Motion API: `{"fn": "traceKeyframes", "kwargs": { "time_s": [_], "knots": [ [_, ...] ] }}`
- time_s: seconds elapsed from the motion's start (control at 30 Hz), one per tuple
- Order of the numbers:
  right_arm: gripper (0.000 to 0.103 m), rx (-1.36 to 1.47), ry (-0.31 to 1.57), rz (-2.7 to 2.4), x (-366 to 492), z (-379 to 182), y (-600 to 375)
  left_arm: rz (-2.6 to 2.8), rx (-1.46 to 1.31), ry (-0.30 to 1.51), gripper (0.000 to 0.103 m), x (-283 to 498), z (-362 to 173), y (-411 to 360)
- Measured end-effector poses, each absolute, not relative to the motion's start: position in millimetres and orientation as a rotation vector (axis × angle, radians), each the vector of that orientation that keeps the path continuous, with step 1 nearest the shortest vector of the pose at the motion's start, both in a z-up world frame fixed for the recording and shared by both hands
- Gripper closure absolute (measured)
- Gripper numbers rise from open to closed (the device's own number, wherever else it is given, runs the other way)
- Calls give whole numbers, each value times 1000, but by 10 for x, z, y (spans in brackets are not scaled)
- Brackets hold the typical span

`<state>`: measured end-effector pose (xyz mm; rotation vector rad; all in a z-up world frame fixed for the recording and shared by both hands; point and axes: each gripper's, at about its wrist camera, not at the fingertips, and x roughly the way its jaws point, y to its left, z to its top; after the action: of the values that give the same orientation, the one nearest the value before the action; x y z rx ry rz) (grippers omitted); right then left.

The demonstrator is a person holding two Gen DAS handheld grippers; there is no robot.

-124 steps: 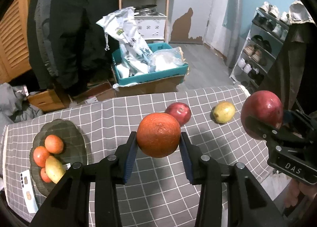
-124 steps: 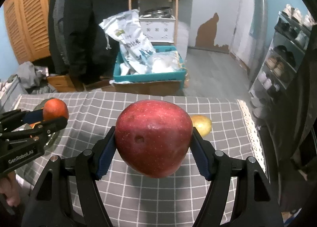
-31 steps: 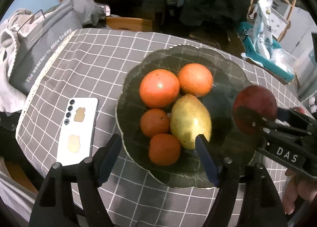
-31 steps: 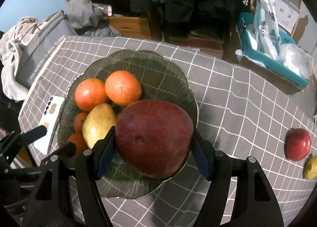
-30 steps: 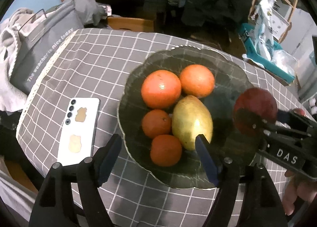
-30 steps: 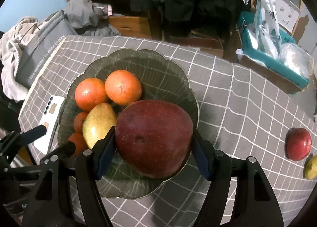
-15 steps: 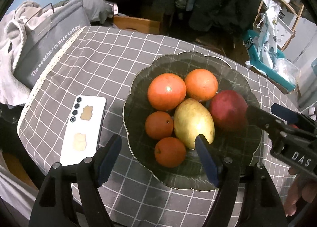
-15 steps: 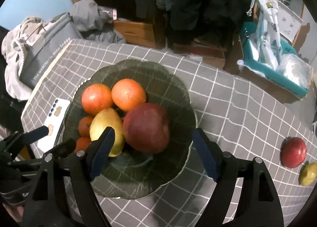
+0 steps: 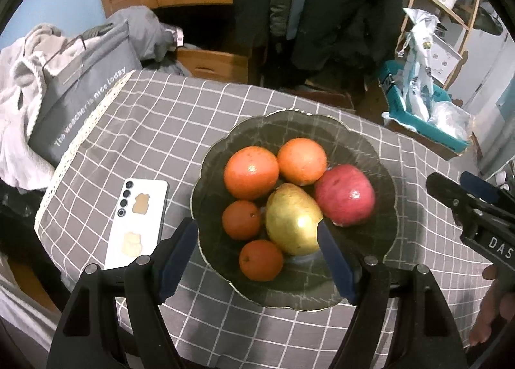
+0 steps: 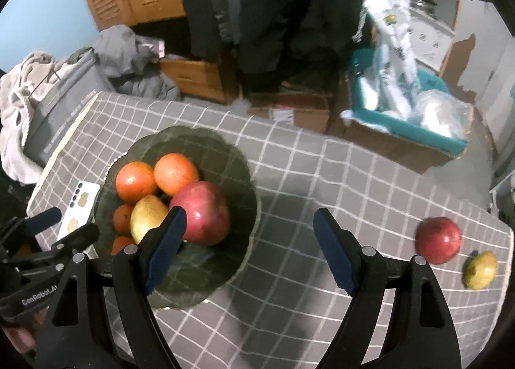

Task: Organize fruits
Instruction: 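Move both open tools away from the bowl toward the red apple and pear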

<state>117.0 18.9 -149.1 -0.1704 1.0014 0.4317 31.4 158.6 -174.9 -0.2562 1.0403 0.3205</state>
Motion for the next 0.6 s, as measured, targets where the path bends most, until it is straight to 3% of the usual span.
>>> {"fn": "traceKeyframes", "kwargs": {
  "time_s": [0.6],
  "knots": [
    [19, -165, 888, 309, 906, -959, -585, 207, -167, 964, 22, 404, -1367, 966]
  ]
}}
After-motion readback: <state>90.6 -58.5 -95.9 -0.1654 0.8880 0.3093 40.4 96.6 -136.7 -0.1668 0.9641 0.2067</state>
